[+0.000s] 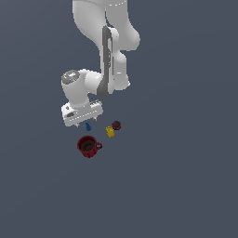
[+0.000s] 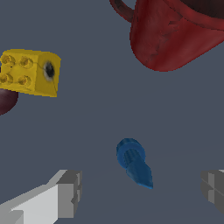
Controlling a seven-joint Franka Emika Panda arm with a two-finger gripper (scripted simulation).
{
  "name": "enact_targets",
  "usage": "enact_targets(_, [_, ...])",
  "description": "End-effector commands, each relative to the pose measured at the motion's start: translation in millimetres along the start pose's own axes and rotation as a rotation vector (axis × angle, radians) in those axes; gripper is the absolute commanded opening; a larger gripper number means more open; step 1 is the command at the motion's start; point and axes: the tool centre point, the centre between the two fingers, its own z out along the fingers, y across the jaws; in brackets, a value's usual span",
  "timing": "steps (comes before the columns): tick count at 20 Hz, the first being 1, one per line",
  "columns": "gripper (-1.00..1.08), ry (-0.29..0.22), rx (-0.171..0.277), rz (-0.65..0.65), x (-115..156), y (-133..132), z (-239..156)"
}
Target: Pick up a designated object from a clutter of objects.
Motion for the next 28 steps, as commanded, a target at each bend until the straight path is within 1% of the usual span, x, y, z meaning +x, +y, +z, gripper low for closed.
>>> enact_targets(1, [1.00, 0.000, 0.000, -0.001, -0.4, -0.3, 11.3])
enact_targets(9, [1.00, 0.000, 0.000, -0.001, -0.5, 0.0, 26.8])
enact_targets(10, [-1.00, 0.000, 0.000, -0.001, -0.5, 0.0, 26.8])
enact_targets(22, [-1.00, 0.000, 0.000, -0.001, 0.0, 0.1, 25.9])
enact_targets(28, [-1.00, 0.000, 0.000, -0.001, 7.6, 0.5, 12.2])
